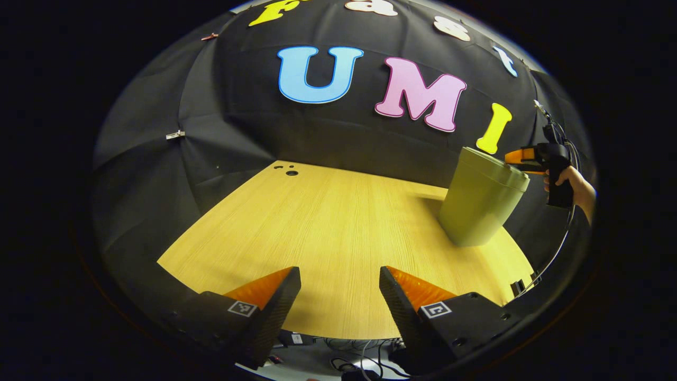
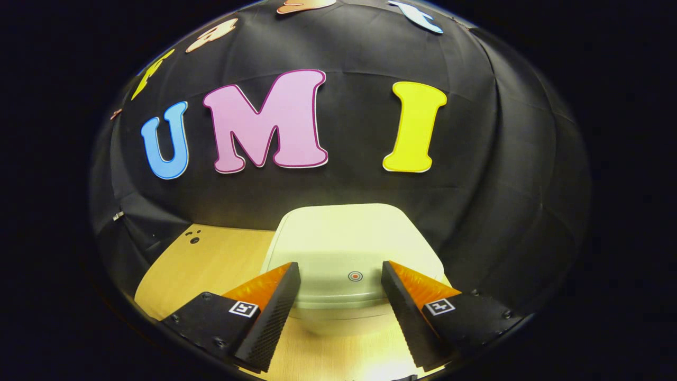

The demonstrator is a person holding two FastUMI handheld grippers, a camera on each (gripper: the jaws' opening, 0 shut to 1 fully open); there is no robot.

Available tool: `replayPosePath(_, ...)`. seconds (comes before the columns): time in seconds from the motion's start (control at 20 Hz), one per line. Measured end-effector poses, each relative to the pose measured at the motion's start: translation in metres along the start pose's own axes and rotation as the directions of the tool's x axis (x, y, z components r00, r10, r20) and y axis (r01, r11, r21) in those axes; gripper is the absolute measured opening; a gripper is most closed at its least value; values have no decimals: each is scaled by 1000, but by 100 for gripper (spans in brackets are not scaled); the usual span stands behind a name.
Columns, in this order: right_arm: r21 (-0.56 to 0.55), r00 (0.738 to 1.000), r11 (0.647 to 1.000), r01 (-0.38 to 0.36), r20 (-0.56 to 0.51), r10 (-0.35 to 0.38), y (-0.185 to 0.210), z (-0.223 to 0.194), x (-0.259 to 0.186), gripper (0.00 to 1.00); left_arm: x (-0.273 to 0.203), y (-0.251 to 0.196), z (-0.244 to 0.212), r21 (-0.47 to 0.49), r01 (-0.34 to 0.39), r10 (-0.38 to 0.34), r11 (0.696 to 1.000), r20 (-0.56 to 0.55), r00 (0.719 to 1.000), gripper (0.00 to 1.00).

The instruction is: Press the lid of the desktop garbage bin to open it, pick up the crumpled paper on the desktop and throw it into the bin, then pick up the pop can on the desktop and drop it into the bin, and finally close the garbage bin lid.

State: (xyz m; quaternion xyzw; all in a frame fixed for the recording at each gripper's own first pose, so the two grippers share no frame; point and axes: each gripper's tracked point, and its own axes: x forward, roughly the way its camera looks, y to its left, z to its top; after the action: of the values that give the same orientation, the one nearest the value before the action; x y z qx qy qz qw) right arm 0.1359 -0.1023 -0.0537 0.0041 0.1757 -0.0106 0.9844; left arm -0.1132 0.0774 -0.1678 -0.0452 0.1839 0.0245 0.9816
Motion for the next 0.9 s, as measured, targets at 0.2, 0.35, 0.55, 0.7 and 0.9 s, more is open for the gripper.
replayPosePath(0.2, 1, 1000, 1000, 24, 20, -24, 0, -3, 4, 99, -2, -2, -6, -17, 0, 0, 1000, -6, 1000, 96)
replayPosePath(0.35, 0, 998, 999, 35, 50, -35, 2, 1, 2, 98, -1, -3, -3, -23, 2, -2, 1000, -5, 1000, 96)
replayPosePath(0.55, 15, 994, 998, 65, 90, -66, 0, 18, -20, 97, -2, -5, 26, -5, 9, -9, 1000, 55, 998, 96)
replayPosePath(0.7, 80, 978, 995, 60, 195, -74, 10, 39, -52, 97, -3, -10, 53, 18, 13, -15, 1000, 106, 994, 96)
replayPosePath(0.9, 93, 949, 995, 27, 310, -54, 35, 45, -93, 99, -13, -28, 94, 23, 44, -47, 999, 186, 981, 96)
